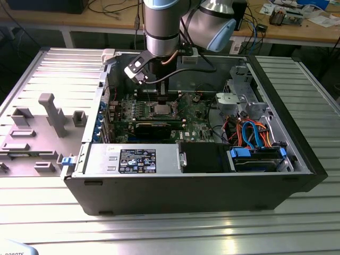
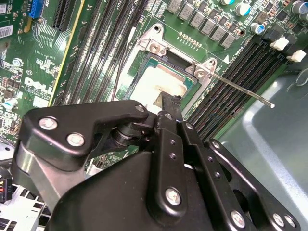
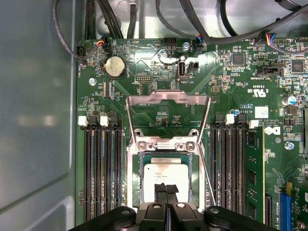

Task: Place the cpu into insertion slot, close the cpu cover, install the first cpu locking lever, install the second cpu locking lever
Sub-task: 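Place the cpu into insertion slot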

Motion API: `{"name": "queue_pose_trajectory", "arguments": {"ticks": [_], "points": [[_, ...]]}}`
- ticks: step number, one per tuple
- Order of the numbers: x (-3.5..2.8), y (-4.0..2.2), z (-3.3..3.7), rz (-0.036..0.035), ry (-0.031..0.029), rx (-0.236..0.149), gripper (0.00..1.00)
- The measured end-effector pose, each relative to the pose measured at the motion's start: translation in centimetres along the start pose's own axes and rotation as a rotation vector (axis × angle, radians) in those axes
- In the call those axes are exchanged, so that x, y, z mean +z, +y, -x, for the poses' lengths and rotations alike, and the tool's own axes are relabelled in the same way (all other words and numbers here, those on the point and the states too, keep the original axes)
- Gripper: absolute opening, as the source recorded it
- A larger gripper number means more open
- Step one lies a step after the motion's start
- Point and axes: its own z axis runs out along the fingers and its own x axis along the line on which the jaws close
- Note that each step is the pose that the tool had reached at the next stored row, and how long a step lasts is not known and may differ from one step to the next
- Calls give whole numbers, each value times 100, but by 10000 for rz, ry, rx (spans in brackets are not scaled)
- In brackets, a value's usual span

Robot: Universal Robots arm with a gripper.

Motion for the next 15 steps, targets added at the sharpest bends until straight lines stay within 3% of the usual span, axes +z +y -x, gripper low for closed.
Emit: {"name": "queue_pose_trajectory", "arguments": {"ticks": [15], "points": [[-58,3,-2,0,2,0,11]]}}
